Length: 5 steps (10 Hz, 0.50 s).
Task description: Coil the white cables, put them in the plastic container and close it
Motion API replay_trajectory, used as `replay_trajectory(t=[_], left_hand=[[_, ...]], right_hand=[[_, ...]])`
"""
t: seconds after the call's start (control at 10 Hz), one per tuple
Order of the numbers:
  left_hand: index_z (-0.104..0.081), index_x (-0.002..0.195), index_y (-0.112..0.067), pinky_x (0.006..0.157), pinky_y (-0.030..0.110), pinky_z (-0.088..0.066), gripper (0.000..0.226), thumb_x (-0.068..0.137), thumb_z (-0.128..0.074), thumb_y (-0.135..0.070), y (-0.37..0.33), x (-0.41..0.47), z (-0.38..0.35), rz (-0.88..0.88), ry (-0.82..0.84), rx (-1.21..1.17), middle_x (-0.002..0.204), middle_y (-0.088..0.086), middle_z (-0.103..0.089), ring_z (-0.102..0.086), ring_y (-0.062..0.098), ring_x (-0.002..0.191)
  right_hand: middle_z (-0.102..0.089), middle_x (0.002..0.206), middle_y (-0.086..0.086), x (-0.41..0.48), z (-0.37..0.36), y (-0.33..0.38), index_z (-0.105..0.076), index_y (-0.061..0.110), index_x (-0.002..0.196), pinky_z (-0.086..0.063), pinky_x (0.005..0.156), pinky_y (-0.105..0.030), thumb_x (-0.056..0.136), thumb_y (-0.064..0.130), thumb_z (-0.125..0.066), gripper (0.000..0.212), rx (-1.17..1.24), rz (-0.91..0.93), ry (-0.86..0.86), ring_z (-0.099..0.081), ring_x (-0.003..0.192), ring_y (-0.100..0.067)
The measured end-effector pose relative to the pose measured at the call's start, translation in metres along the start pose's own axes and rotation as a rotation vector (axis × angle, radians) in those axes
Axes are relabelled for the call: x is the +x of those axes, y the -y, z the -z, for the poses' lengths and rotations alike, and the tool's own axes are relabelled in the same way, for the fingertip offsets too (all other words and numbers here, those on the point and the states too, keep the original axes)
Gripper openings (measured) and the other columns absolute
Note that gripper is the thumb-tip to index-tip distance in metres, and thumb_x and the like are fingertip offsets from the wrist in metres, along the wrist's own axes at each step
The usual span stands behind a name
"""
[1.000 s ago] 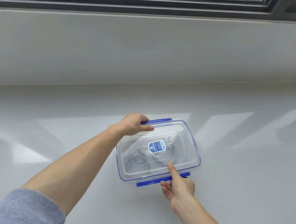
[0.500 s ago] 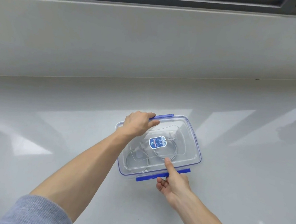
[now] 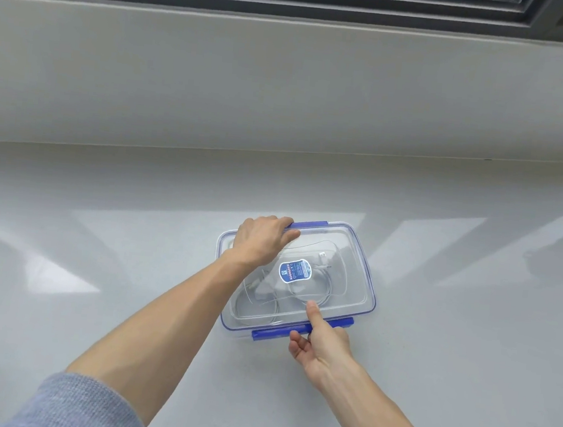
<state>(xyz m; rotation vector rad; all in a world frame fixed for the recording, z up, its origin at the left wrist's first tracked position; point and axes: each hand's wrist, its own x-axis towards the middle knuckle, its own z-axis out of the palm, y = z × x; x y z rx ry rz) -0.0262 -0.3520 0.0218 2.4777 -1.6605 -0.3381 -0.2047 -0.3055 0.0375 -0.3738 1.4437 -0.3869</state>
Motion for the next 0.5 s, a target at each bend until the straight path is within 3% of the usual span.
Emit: replay_trajectory(t=[0.1, 0.2, 0.3, 0.5], left_hand=[[-0.054, 0.116, -0.017, 0.077, 0.038, -0.035, 0.042, 0.098, -0.026, -0.043, -0.005, -0.006, -0.002, 0.004, -0.027, 0.076, 0.105, 0.011, -0.064, -0.058, 0.033, 0.097], [-0.049, 0.122, -0.016, 0.088, 0.043, -0.036, 0.039, 0.098, -0.027, -0.038, -0.008, -0.009, 0.004, 0.037, 0.041, 0.043, 0.113, 0.011, -0.061, -0.054, 0.032, 0.103], [-0.044, 0.128, -0.017, 0.091, 0.044, -0.035, 0.037, 0.096, -0.031, -0.031, -0.01, -0.018, 0.01, 0.018, 0.08, 0.08, 0.122, 0.011, -0.055, -0.049, 0.032, 0.11], [-0.057, 0.12, -0.018, 0.087, 0.039, -0.042, 0.034, 0.094, -0.037, -0.03, -0.016, -0.043, 0.046, -0.03, 0.085, 0.049, 0.12, 0.009, -0.058, -0.054, 0.032, 0.109]], right_hand=[[-0.05, 0.057, -0.007, -0.003, 0.007, 0.005, -0.053, 0.006, 0.092, -0.044, 0.042, -0.025, 0.085, 0.034, -0.065, 0.031, -0.108, -0.04, 0.044, -0.055, 0.051, -0.021], [-0.055, 0.068, -0.008, -0.01, 0.023, 0.016, -0.054, 0.007, 0.09, -0.039, 0.044, -0.023, 0.087, 0.046, -0.056, 0.04, -0.423, -0.122, 0.136, -0.059, 0.054, -0.022], [-0.058, 0.066, -0.005, -0.021, 0.033, 0.028, -0.057, 0.008, 0.093, -0.037, 0.047, -0.019, 0.09, 0.038, -0.048, 0.032, -0.728, -0.073, 0.231, -0.06, 0.048, -0.019], [-0.057, 0.069, -0.004, -0.051, 0.01, 0.06, -0.056, 0.012, 0.085, -0.038, 0.048, -0.02, 0.089, 0.023, -0.043, 0.017, -1.064, 0.24, 0.363, -0.056, 0.05, -0.016]])
